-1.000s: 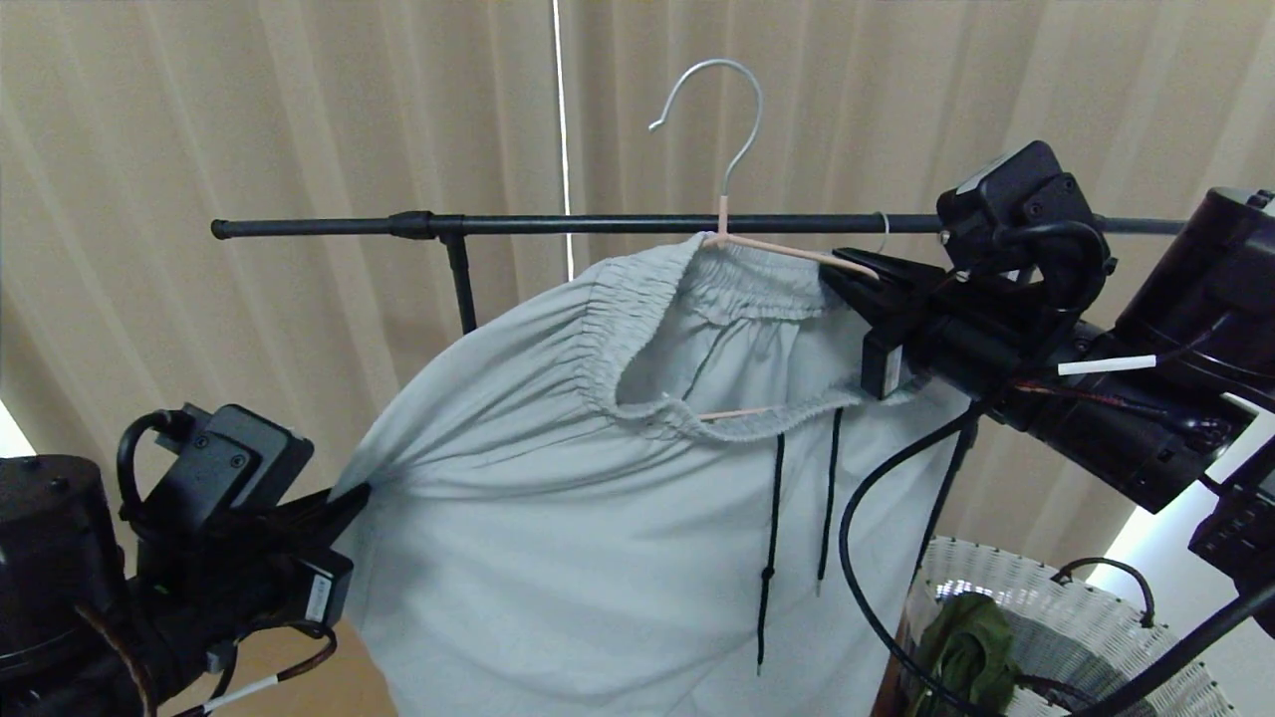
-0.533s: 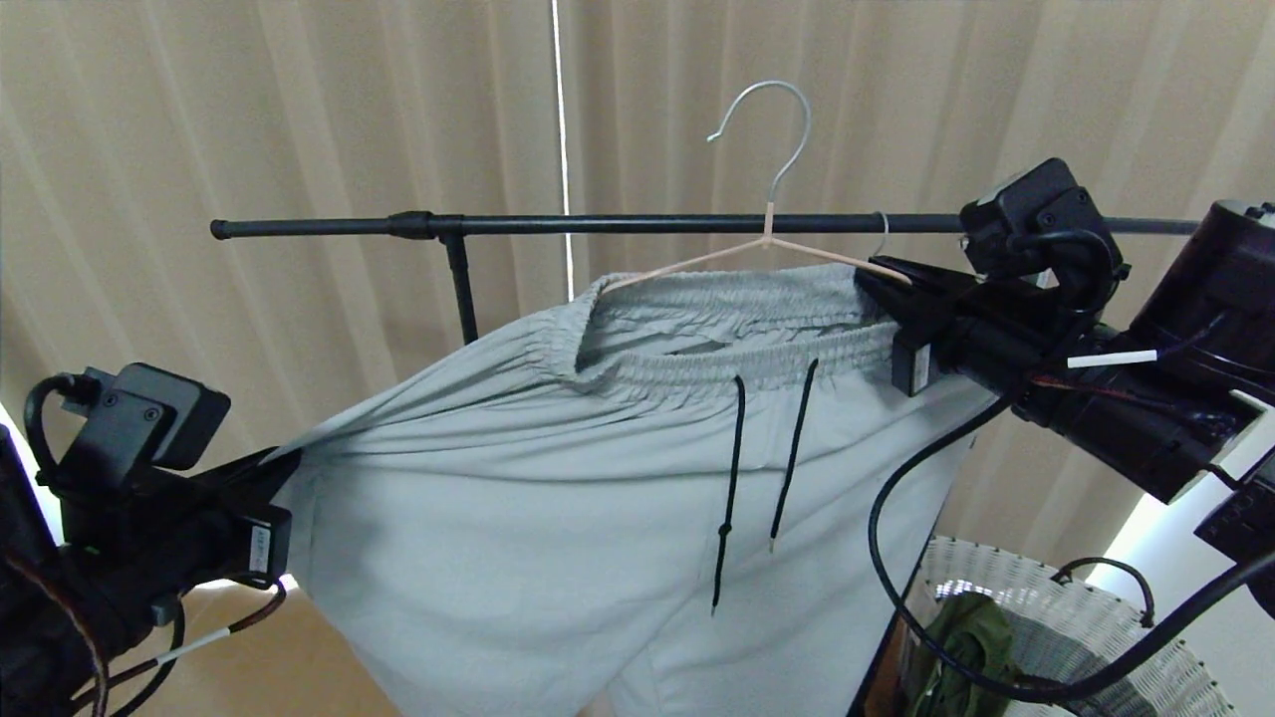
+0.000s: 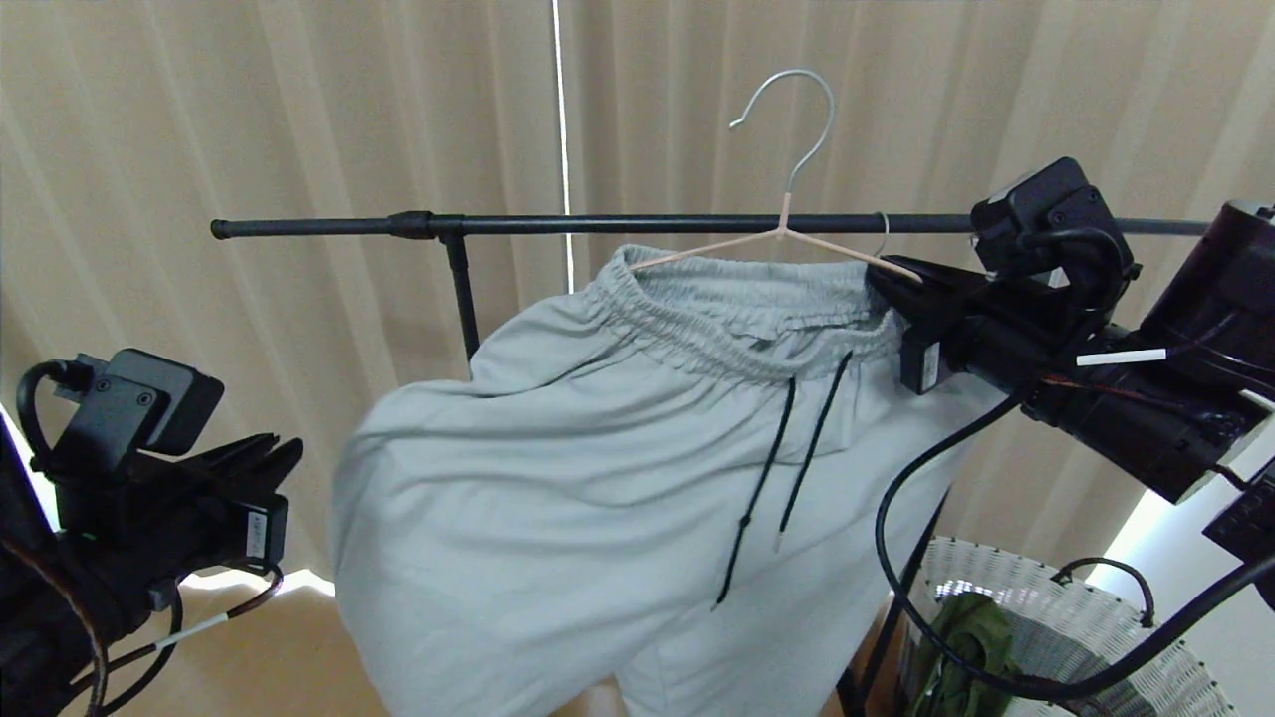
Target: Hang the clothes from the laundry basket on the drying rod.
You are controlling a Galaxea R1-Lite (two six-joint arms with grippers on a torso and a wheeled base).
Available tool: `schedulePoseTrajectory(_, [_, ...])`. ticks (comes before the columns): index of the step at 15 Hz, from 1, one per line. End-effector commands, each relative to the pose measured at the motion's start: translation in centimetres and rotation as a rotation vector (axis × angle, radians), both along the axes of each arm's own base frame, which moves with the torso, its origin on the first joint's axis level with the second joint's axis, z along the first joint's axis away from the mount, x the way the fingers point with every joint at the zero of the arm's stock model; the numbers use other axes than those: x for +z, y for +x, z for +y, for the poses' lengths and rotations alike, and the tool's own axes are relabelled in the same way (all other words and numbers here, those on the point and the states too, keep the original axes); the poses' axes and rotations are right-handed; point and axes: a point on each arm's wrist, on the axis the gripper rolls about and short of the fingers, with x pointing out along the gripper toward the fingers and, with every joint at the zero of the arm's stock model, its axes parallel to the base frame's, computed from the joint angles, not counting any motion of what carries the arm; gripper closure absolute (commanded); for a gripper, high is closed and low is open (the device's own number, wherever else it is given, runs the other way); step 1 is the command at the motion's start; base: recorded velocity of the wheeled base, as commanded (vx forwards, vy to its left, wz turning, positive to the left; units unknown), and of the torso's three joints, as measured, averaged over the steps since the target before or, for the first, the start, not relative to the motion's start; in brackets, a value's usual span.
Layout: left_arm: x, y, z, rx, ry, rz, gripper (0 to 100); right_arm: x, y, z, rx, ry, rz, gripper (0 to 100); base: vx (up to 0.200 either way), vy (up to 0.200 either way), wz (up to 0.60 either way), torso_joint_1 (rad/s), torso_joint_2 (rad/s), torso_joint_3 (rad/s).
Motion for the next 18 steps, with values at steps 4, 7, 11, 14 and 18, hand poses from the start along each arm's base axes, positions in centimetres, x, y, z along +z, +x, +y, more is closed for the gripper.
schedulePoseTrajectory(4, [0.3,-0.3,-1.0,-0.129,-0.101,-0.005,0,-1.3,0.2,-1.2,-0.040,-0.029,0.057,100,0.000,0.000,0.00,0.000,0.00,0.000])
schedulePoseTrajectory(7, [1.3,-2.0,-1.6,-0.188,-0.187,-0.050,0,-1.0,-0.8,-2.3,-0.061,-0.057,0.120,100,0.000,0.000,0.00,0.000,0.00,0.000])
schedulePoseTrajectory(11, [-0.4,-5.3,-0.4,-0.194,-0.172,-0.044,0,-1.0,-1.8,-3.6,-0.096,-0.098,0.218,100,0.000,0.000,0.00,0.000,0.00,0.000])
schedulePoseTrajectory(14, [0.2,-5.7,-0.2,-0.203,-0.178,-0.079,0,0.1,-2.2,-4.6,-0.123,-0.088,0.207,100,0.000,0.000,0.00,0.000,0.00,0.000])
schedulePoseTrajectory(18, [0.1,-5.6,-0.4,-0.235,-0.186,-0.069,0,-0.4,-2.2,-5.1,-0.142,-0.092,0.227,100,0.000,0.000,0.00,0.000,0.00,0.000])
